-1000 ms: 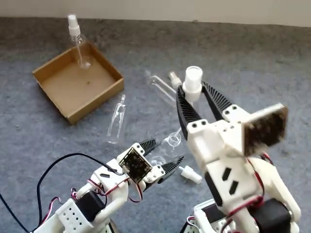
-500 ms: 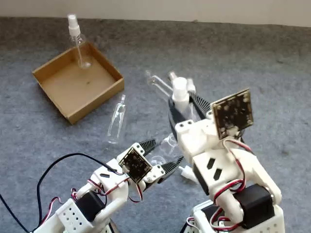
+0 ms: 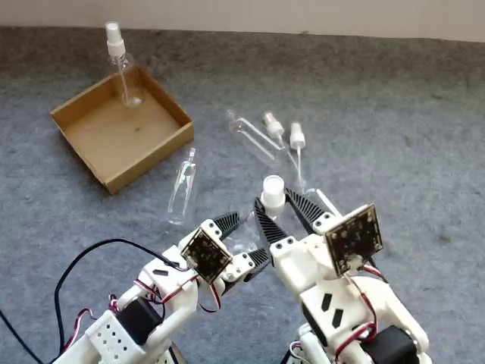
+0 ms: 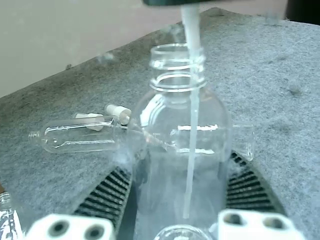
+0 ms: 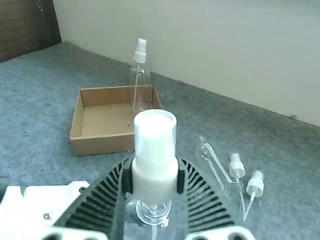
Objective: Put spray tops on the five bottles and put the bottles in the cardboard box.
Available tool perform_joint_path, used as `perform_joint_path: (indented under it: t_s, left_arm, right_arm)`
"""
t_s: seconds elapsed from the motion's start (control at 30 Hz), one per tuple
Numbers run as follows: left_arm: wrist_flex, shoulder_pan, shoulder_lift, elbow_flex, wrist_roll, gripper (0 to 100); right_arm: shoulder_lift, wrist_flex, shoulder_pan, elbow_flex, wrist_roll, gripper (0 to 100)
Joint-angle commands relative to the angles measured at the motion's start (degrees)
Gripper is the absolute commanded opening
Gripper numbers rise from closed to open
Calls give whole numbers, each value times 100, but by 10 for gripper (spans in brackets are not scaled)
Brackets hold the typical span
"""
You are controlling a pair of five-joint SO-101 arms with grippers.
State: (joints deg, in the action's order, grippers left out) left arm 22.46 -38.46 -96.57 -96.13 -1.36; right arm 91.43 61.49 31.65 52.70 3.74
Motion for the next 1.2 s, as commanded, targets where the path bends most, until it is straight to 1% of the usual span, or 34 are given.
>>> perform_joint_path:
  t_s: [0.0, 0.1, 0.23, 0.43, 0.63, 0.73, 0.8, 0.97, 1.17]
  left_arm:
    - [-176, 110, -75, -84, -62, 59]
    - [-176, 119, -75, -84, -62, 59]
    - [-176, 119, -75, -75, -62, 59]
    - [-176, 119, -75, -75, -62, 59]
    - [-176, 119, -75, -75, -62, 59]
    - [-176, 119, -75, -75, -62, 59]
    - [-176, 119, -75, -75, -62, 59]
    - [-176, 119, -75, -75, -62, 59]
    - [-176, 145, -75, -75, -62, 59]
  right_arm:
    - [40, 84, 57, 84, -18, 7]
    - [40, 92, 57, 145, -18, 7]
    - [31, 400, 57, 136, -9, 9]
    - [13, 690, 57, 101, -9, 122]
    - [-4, 699, 57, 84, 9, 127]
    - [-4, 699, 48, 92, 360, 127]
    - [-4, 708, -119, 84, 484, 127]
    - [-4, 708, -901, 75, 519, 127]
    - [4, 840, -1077, 75, 527, 127]
